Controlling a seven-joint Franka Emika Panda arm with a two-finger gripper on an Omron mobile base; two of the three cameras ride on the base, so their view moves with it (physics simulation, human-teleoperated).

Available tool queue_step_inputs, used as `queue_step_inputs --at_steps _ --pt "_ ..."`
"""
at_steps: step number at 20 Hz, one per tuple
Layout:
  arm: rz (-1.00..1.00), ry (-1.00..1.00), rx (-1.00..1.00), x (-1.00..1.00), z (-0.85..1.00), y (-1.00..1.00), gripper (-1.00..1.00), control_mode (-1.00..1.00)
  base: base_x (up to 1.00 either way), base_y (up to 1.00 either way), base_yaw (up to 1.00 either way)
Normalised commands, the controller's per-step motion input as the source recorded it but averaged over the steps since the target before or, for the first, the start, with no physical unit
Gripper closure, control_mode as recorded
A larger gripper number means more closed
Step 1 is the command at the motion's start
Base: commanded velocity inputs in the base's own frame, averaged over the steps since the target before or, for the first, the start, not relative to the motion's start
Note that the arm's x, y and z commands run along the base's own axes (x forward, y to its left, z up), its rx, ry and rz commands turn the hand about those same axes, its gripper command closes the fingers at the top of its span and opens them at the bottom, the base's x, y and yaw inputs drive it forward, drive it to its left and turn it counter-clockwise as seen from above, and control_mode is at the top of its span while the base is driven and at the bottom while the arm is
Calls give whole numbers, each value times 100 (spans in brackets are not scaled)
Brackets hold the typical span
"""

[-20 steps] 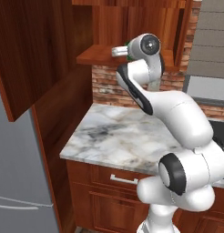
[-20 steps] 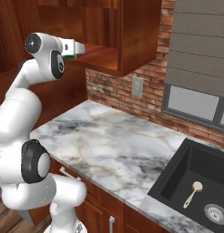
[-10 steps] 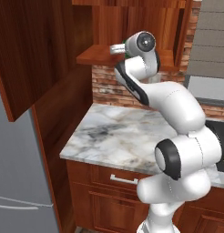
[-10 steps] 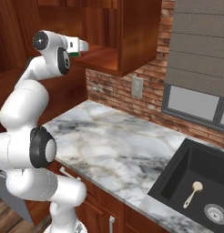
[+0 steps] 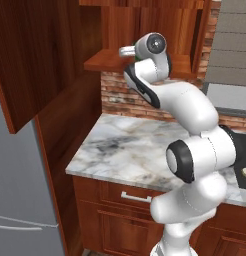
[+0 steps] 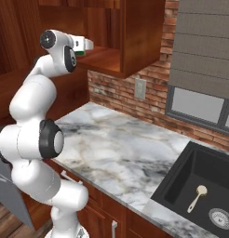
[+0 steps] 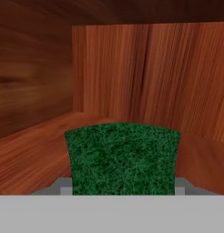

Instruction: Pick up the sponge and dish brush from the sink, and place them back in the cabinet, and close the cabinet door.

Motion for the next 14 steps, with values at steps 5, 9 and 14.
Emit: queue_step_inputs --at_steps 5,9,14 --pt "0 0 0 19 -1 0 100 -100 0 0 0" --pt "0 0 0 12 -4 0 100 -100 0 0 0" --pt "0 0 0 4 -13 0 100 -100 0 0 0"
